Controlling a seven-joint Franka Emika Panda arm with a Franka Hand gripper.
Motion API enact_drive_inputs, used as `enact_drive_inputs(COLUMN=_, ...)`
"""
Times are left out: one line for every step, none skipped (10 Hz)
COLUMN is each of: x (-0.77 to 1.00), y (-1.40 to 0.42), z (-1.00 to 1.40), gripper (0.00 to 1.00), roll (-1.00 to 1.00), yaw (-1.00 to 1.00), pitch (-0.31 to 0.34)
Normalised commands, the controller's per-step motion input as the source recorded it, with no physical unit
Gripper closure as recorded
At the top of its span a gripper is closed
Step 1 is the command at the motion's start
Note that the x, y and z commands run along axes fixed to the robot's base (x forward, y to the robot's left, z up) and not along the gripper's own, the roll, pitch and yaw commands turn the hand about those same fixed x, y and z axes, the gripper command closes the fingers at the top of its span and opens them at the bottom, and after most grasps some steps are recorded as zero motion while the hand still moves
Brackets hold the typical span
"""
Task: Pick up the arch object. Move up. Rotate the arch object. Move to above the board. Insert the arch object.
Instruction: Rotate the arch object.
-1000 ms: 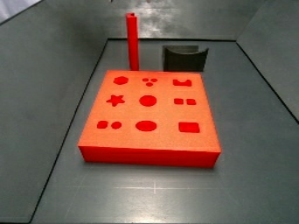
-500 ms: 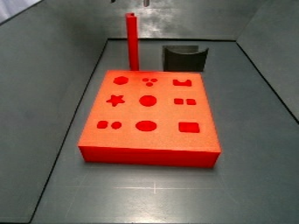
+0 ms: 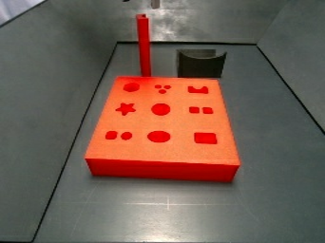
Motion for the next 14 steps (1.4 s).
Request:
enact_drive_inputs(x=0.04, y=0.02, z=-0.02, gripper=0.00, roll=0.01, yaw=-1.00, pitch=0.009)
enact_drive_inputs(x=0.04, y=0.02, z=-0.02, gripper=0.00, roll=0.01, yaw=-1.00, pitch=0.010)
enact_drive_inputs(x=0.04, y=0.02, z=-0.02, gripper=0.00, roll=0.01, yaw=-1.00, pitch=0.011)
enact_drive_inputs(x=0.04, y=0.02, z=-0.02, gripper=0.00, roll=0.01, yaw=-1.00, pitch=0.012)
enact_drive_inputs(x=0.04, y=0.02, z=-0.02, gripper=0.00, roll=0.02, yaw=-1.00, pitch=0.014)
enact_drive_inputs(x=0.04, y=0.02, z=-0.02, gripper=0.00, roll=0.02, yaw=-1.00, pitch=0.015)
enact_drive_inputs(x=0.04, y=0.02, z=-0.02, gripper=0.00, roll=0.02, yaw=-1.00, pitch=0.017)
enact_drive_inputs(x=0.04, y=0.02, z=-0.02, gripper=0.00, roll=0.02, yaw=-1.00, pitch=0.020)
enact_drive_inputs(x=0.04, y=0.02, z=-0.02, gripper=0.00, roll=0.03, yaw=-1.00, pitch=0.026)
enact_drive_inputs(x=0.04, y=0.02, z=-0.02, gripper=0.00, roll=0.03, yaw=-0.97, pitch=0.030)
enact_drive_inputs(x=0.04, y=0.02, z=-0.02, gripper=0.00, roll=0.03, yaw=-0.62, pitch=0.029)
enact_drive_inputs(x=0.04, y=0.02, z=-0.02, gripper=0.00, roll=0.03, yaw=-0.41, pitch=0.029)
enact_drive_inputs(x=0.04, y=0.02, z=-0.02, gripper=0.00, roll=0.03, yaw=-0.23, pitch=0.029)
enact_drive_inputs(x=0.00, y=0.00, z=-1.00, gripper=0.00, roll=0.03, yaw=-0.17, pitch=0.029)
